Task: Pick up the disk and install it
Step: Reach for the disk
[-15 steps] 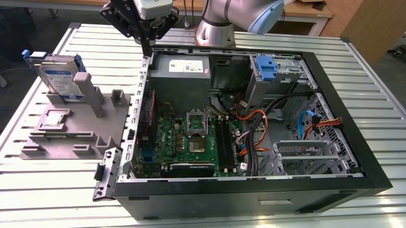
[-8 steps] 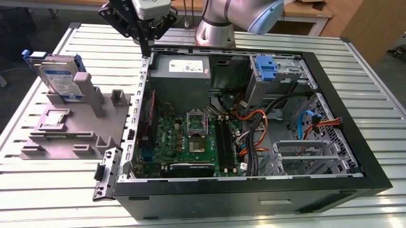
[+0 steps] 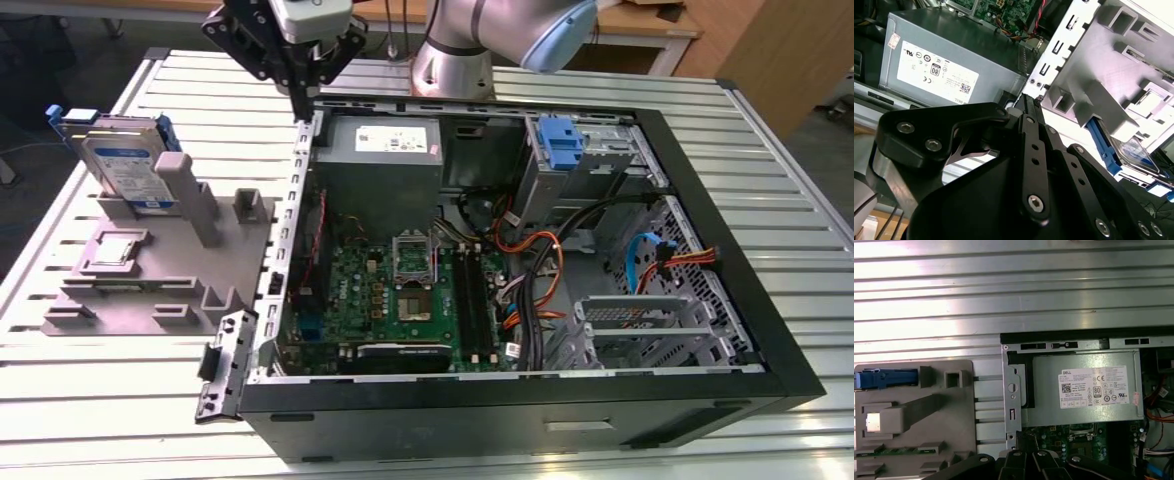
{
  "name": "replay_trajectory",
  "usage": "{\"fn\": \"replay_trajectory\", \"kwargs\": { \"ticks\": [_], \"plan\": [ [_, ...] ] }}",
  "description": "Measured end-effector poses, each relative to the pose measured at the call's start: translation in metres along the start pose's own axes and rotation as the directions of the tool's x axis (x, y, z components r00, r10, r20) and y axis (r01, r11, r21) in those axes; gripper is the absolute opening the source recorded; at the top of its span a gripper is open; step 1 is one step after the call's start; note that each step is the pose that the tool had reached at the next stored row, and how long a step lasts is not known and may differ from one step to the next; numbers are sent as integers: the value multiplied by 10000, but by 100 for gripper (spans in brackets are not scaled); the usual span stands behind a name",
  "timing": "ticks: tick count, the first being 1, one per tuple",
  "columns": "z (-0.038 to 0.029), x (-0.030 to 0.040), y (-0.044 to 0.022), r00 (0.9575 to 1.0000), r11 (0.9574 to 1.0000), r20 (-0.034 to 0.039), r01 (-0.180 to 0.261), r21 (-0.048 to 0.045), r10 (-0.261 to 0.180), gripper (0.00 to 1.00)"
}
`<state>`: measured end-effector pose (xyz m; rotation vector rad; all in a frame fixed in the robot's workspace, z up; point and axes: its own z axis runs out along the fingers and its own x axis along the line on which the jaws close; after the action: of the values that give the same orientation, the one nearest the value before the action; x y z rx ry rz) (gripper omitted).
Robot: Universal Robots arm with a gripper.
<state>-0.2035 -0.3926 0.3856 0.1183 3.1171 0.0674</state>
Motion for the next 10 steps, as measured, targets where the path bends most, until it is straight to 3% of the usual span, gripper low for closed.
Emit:
{"fn": "replay_trajectory", "kwargs": {
  "ticks": [10],
  "plan": [
    [9, 18, -1, 10000, 10000, -1, 0, -2, 0, 10]
  ]
}}
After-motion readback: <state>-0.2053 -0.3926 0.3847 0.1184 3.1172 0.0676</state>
